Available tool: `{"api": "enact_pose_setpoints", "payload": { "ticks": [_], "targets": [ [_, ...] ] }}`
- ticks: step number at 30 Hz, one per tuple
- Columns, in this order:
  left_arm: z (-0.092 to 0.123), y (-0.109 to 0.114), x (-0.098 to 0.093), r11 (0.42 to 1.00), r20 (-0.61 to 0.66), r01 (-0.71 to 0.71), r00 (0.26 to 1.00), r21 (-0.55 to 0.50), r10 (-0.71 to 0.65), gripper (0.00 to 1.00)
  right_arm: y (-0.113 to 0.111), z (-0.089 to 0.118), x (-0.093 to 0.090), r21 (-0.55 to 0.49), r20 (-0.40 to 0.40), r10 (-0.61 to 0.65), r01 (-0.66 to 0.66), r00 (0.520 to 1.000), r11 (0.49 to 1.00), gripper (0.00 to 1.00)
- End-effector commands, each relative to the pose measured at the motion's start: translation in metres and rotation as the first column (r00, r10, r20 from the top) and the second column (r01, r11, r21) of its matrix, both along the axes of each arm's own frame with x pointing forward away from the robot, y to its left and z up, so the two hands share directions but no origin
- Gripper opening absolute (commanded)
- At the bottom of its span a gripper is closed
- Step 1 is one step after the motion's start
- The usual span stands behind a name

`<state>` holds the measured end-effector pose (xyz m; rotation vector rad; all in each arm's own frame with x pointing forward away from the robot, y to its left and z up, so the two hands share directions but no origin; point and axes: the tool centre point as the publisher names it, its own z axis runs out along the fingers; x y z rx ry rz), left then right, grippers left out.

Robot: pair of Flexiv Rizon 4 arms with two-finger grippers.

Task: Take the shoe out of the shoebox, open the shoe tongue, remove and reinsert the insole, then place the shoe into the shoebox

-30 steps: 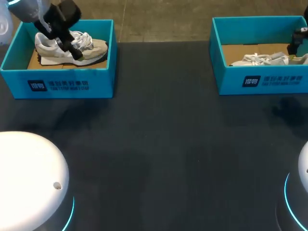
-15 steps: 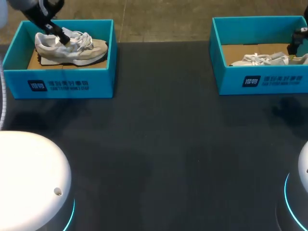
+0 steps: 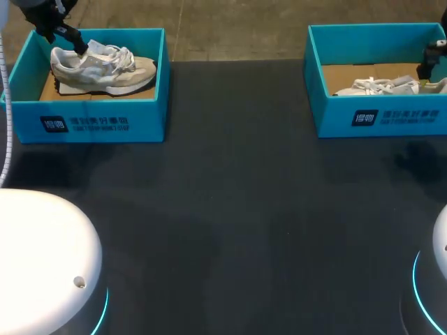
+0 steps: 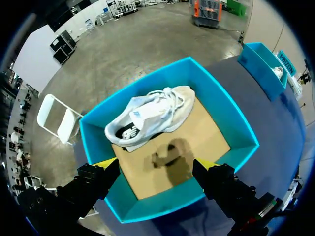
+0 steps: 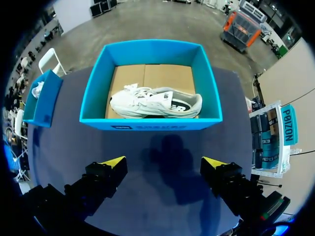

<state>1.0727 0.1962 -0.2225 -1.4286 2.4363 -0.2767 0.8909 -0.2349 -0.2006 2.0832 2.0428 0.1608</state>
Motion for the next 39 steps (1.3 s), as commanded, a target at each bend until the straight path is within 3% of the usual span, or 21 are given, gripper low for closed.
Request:
{"api": "enact_pose_setpoints", "payload": {
  "ticks": [1,10,31,36,39],
  "targets": [
    [-0.001,0.012,0.014,0.999,0.023,-0.033,0.999,0.024,0.032,1.0,0.0,0.0,-0.001,0.0,0.002,0.0,0.0,1.0,1.0,1.0],
    [-0.004,0.044,0.054,0.992,0.029,-0.11,0.994,0.059,0.109,1.0,0.0,0.0,-0.001,0.0,0.002,0.0,0.0,1.0,1.0,1.0],
    [-0.004,0.044,0.054,0.992,0.029,-0.11,0.994,0.059,0.109,1.0,0.0,0.0,-0.001,0.0,0.002,0.0,0.0,1.0,1.0,1.0],
    [-0.001,0.054,0.063,0.98,0.039,-0.174,0.984,0.093,0.171,1.0,0.0,0.0,-0.001,0.0,0.002,0.0,0.0,1.0,1.0,1.0],
    [-0.002,0.061,0.073,0.975,0.008,-0.216,0.976,0.059,0.216,1.0,0.0,0.0,-0.001,0.0,0.002,0.0,0.0,1.0,1.0,1.0]
  ]
}}
